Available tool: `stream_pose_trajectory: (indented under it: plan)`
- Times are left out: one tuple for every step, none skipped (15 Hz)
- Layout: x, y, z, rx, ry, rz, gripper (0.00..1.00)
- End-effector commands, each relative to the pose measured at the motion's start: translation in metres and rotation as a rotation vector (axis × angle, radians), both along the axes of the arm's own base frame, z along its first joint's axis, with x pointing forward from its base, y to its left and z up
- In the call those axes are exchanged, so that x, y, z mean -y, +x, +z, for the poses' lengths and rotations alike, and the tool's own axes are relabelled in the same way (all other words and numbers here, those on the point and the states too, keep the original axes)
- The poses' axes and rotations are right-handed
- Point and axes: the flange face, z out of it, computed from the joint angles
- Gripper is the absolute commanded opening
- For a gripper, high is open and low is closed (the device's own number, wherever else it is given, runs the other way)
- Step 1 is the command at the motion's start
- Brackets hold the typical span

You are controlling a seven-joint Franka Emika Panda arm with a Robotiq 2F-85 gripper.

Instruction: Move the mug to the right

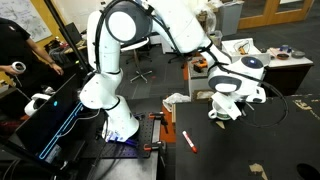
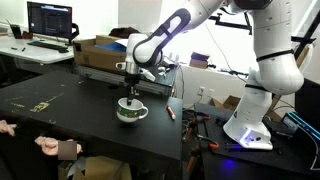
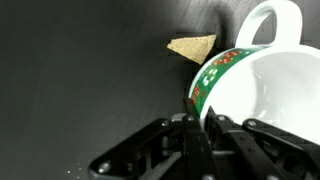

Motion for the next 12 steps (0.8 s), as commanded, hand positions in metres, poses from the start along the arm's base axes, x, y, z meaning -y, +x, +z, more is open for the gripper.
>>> stream_pose_trajectory:
  plan:
    - [0.024,0.004,0.023,0.036,-0.016,-0.112,0.03]
    - [0.031,0.004,0.025,0.039,-0.015,-0.138,0.03]
    - [0.039,0.004,0.026,0.041,-0.013,-0.164,0.03]
    - [0.046,0.003,0.026,0.043,-0.014,-0.188,0.03]
    - [0.052,0.003,0.027,0.045,-0.013,-0.211,0.03]
    - [0.058,0.002,0.028,0.047,-0.015,-0.231,0.03]
    - [0.064,0.002,0.028,0.049,-0.016,-0.253,0.03]
    - [0.069,0.001,0.028,0.050,-0.017,-0.274,0.03]
    - [0.075,0.000,0.027,0.049,-0.018,-0.294,0.03]
    - [0.080,-0.001,0.027,0.047,-0.019,-0.316,0.03]
    - [0.085,-0.002,0.026,0.045,-0.023,-0.337,0.03]
    - [0.089,-0.003,0.025,0.040,-0.024,-0.356,0.03]
